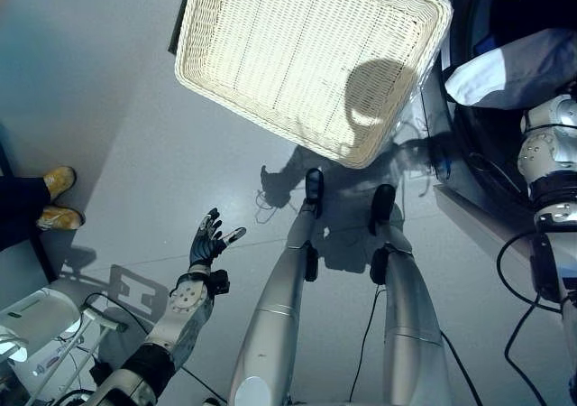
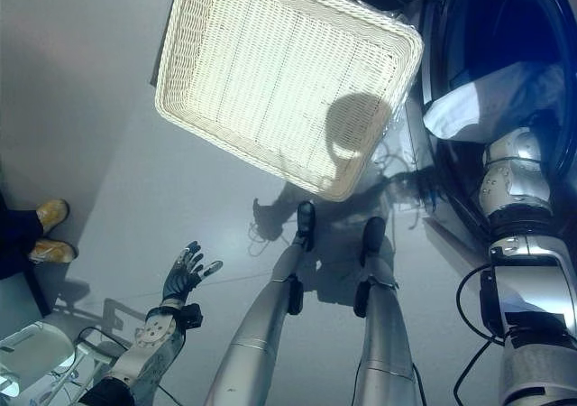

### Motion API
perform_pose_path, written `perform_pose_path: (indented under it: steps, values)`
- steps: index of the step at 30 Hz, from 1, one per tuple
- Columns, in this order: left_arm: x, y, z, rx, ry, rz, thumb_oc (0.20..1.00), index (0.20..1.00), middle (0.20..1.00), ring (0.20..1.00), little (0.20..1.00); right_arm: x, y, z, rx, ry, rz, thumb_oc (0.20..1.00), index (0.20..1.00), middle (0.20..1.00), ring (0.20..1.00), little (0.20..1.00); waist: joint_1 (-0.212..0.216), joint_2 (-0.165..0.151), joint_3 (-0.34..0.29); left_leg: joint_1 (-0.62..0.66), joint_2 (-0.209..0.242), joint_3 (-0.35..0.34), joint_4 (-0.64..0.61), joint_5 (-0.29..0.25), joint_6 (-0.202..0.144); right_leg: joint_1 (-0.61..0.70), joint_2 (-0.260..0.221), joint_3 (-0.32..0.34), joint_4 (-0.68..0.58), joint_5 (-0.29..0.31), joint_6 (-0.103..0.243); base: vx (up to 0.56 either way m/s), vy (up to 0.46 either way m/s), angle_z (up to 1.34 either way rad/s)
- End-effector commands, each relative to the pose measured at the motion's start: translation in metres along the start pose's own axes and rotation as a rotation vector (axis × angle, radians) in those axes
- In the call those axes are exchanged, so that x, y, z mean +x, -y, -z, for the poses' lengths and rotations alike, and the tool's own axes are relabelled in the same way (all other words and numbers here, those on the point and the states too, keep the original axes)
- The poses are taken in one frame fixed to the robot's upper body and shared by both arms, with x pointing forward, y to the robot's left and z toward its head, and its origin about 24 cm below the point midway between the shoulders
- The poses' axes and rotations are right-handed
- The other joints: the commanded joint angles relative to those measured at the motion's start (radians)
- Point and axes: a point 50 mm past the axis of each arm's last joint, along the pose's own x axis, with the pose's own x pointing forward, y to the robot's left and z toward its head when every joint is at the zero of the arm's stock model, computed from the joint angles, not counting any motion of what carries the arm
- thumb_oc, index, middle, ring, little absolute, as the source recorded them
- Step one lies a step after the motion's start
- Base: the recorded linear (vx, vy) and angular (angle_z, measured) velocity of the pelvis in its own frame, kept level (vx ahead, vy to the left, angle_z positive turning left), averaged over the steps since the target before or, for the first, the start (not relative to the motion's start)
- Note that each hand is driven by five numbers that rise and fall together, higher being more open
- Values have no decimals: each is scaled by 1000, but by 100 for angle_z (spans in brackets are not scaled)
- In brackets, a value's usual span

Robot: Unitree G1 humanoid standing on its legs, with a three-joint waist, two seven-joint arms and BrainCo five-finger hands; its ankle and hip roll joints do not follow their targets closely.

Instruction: Put the clothes into the washing machine.

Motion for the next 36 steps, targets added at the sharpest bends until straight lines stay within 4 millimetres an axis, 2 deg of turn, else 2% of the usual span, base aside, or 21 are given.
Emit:
perform_pose_path:
  steps: [1, 2, 4, 5, 8, 12, 13, 14, 18, 19, 20, 22, 26, 27, 29, 30, 31, 32, 33, 35, 36]
  values:
    - [-8, -5, 16, -45, -34, -55, 1000, 1000, 1000, 1000, 1000, 3, 26, 16, -195, 109, -169, 1000, 1000, 1000, 1000, 1000, -49, 41, -15, 33, -50, 8, 39, -75, -3, 55, 43, -68, -113, 92, 46, 0, 0, 0]
    - [-8, -5, 16, -45, -34, -55, 1000, 1000, 1000, 1000, 1000, 3, 26, 16, -195, 109, -169, 1000, 1000, 1000, 1000, 1000, -49, 41, -15, 33, -50, 8, 39, -75, -3, 55, 43, -68, -113, 92, 46, -30, 77, -4]
    - [-9, -6, 21, -43, -42, -73, 1000, 1000, 1000, 1000, 1000, -25, 29, 35, -260, 143, -336, 1000, 1000, 1000, 1000, 1000, -68, 21, -15, 53, -49, 25, 34, -81, 2, 70, 43, -64, -128, 106, 54, -67, 164, -5]
    - [-10, -8, 24, -50, -47, -90, 1000, 1000, 1000, 1000, 1000, -48, 30, 41, -295, 198, -440, 1000, 1000, 1000, 1000, 1000, -83, 8, -15, 66, -51, 34, 30, -83, 5, 80, 44, -58, -141, 117, 59, -82, 190, -6]
    - [-11, -9, 30, -56, -61, -119, 1000, 1000, 1000, 1000, 1000, -87, 31, 50, -440, 341, -662, 1000, 1000, 1000, 1000, 1000, -107, -17, -15, 99, -53, 53, 20, -90, 11, 108, 42, -44, -169, 138, 72, -79, 175, -11]
    - [-11, -13, 35, -52, -82, -141, 1000, 1000, 1000, 1000, 1000, -115, 35, 65, -598, 417, -912, 1000, 1000, 1000, 1000, 1000, -123, -36, -15, 143, -55, 66, 11, -97, 13, 148, 35, -32, -195, 156, 87, -61, 116, -18]
    - [-11, -13, 35, -52, -82, -141, 1000, 1000, 1000, 1000, 1000, -115, 35, 65, -598, 417, -912, 1000, 1000, 1000, 1000, 1000, -123, -36, -15, 143, -55, 66, 11, -97, 13, 148, 35, -32, -195, 156, 87, -54, 59, -6]
    - [-11, -16, 36, -49, -88, -146, 1000, 1000, 1000, 1000, 1000, -120, 36, 73, -649, 396, -1014, 1000, 1000, 1000, 1000, 1000, -124, -41, -15, 158, -55, 68, 9, -101, 13, 162, 33, -30, -200, 158, 91, -61, 47, -1]
    - [-7, -30, 35, -25, -110, -161, 1000, 1000, 1000, 1000, 1000, -143, 40, 102, -655, 57, -1458, 1000, 1000, 1000, 1000, 1000, -117, -56, -15, 208, -61, 55, 12, -111, 15, 214, 23, -25, -213, 157, 96, -70, 23, 0]
    - [-4, -38, 34, -2, -127, -164, 1000, 1000, 1000, 1000, 1000, -151, 48, 118, -642, -152, -1598, 1000, 1000, 1000, 1000, 1000, -109, -64, -15, 232, -64, 45, 23, -119, 14, 243, 16, -28, -214, 153, 96, -62, -31, 3]
    - [-2, -41, 33, 14, -136, -165, 1000, 1000, 1000, 1000, 1000, -153, 52, 124, -625, -235, -1639, 1000, 1000, 1000, 1000, 1000, -105, -68, -15, 244, -66, 44, 29, -123, 14, 259, 12, -33, -216, 151, 96, -56, -42, 6]
    - [-2, -43, 33, 23, -142, -165, 1000, 1000, 1000, 1000, 1000, -154, 55, 128, -610, -297, -1652, 1000, 1000, 1000, 1000, 1000, -102, -70, -15, 252, -67, 43, 33, -127, 14, 268, 10, -34, -217, 150, 96, -33, -29, 6]
    - [-5, -49, 44, 74, -214, -168, 1000, 1000, 1000, 1000, 1000, -157, 74, 153, -567, -559, -1609, 1000, 1000, 1000, 1000, 1000, -92, -76, -15, 333, -65, 42, 46, -150, 7, 351, -1, -43, -218, 133, 92, -37, 7, 7]
    - [-10, -51, 53, 96, -251, -164, 1000, 1000, 1000, 1000, 1000, -162, 91, 165, -565, -644, -1562, 1000, 1000, 1000, 1000, 1000, -93, -80, -15, 380, -60, 45, 43, -157, 3, 396, -3, -42, -218, 124, 90, 0, 30, 0]
    - [-11, -51, 54, 99, -255, -163, 1000, 1000, 1000, 1000, 1000, -162, 94, 166, -564, -657, -1552, 1000, 1000, 1000, 1000, 1000, -93, -81, -15, 385, -59, 45, 43, -158, 3, 401, -4, -42, -218, 123, 90, 0, 0, 0]
    - [-15, -50, 62, 135, -288, -138, 1000, 1000, 1000, 1000, 1000, -172, 120, 181, -593, -728, -1505, 1000, 1000, 1000, 1000, 1000, -96, -89, -15, 451, -54, 48, 32, -165, -1, 466, -7, -40, -225, 114, 90, 0, 0, 0]
    - [-15, -50, 62, 135, -288, -138, 1000, 1000, 1000, 1000, 1000, -172, 120, 181, -593, -728, -1505, 1000, 1000, 1000, 1000, 1000, -96, -89, -15, 451, -54, 48, 32, -165, -1, 466, -7, -40, -225, 114, 90, -33, 13, 0]
    - [-18, -49, 67, 140, -311, -112, 1000, 1000, 1000, 1000, 1000, -176, 138, 189, -594, -791, -1460, 1000, 1000, 1000, 1000, 1000, -97, -93, -15, 494, -47, 52, 24, -168, -4, 510, -9, -39, -228, 107, 88, 0, 0, 0]
    - [-26, -48, 78, 138, -351, -74, 1000, 1000, 1000, 1000, 1000, -182, 172, 198, -633, -851, -1415, 1000, 1000, 1000, 1000, 1000, -98, -99, -36, 547, -39, 56, 11, -173, -8, 568, -11, -37, -237, 94, 86, 0, 0, 0]
    - [-31, -48, 83, 131, -373, -56, 1000, 1000, 1000, 1000, 1000, -185, 190, 201, -656, -887, -1377, 1000, 1000, 1000, 1000, 1000, -98, -102, -56, 568, -35, 56, 2, -174, -10, 589, -12, -37, -240, 87, 84, 63, -13, 1]
    - [-37, -47, 91, 113, -402, -36, 1000, 1000, 1000, 1000, 1000, -192, 213, 205, -688, -910, -1331, 1000, 1000, 1000, 1000, 1000, -101, -108, -86, 593, -30, 55, -12, -173, -12, 619, -11, -34, -251, 83, 82, 118, -41, -2]
